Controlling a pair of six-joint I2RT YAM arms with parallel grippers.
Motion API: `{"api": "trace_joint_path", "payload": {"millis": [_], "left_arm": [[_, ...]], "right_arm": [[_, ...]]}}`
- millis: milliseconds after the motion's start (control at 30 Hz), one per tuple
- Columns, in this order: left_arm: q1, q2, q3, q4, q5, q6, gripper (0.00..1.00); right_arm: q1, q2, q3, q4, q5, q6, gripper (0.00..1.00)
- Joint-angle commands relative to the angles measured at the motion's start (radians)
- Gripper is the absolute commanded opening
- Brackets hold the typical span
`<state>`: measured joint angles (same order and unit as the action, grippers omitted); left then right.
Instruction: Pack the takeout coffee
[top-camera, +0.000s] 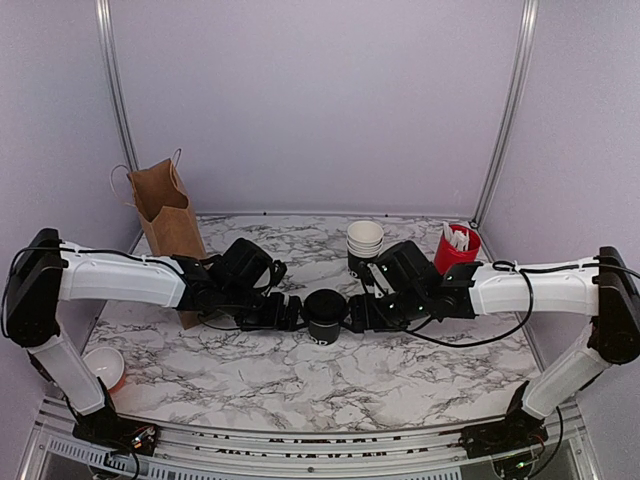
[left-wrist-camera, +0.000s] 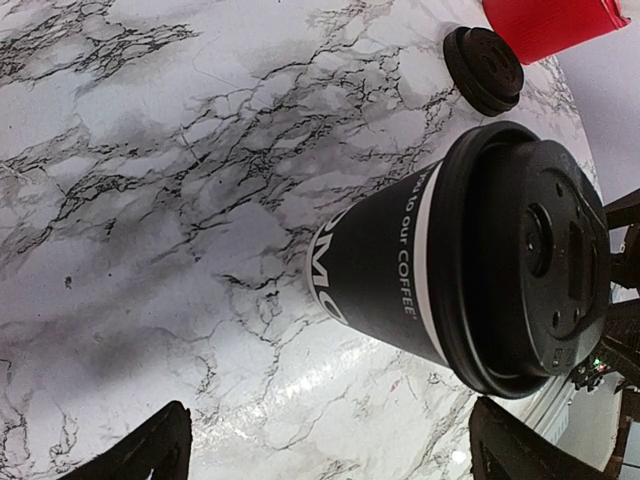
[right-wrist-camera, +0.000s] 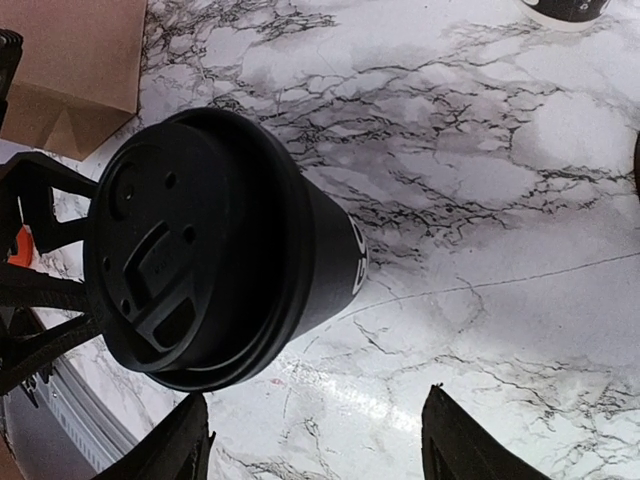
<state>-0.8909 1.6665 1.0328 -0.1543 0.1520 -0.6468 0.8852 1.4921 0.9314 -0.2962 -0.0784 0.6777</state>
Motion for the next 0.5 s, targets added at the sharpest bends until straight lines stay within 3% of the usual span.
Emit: {"api": "trace_joint_path", "payload": {"millis": [0,467], "left_arm": [[0.0,-0.004,-0.004,0.005,-0.012,0.003,0.97],[0.007,-0.105,-0.002,-0.021,-0.049,0.025,0.97]], "right_arm": [[0.006,-0.019,0.041,-0.031,0.037,-0.012,0.7],[0.058,-0.029,0.315,-0.181,0.28,-0.187,0.7]]}}
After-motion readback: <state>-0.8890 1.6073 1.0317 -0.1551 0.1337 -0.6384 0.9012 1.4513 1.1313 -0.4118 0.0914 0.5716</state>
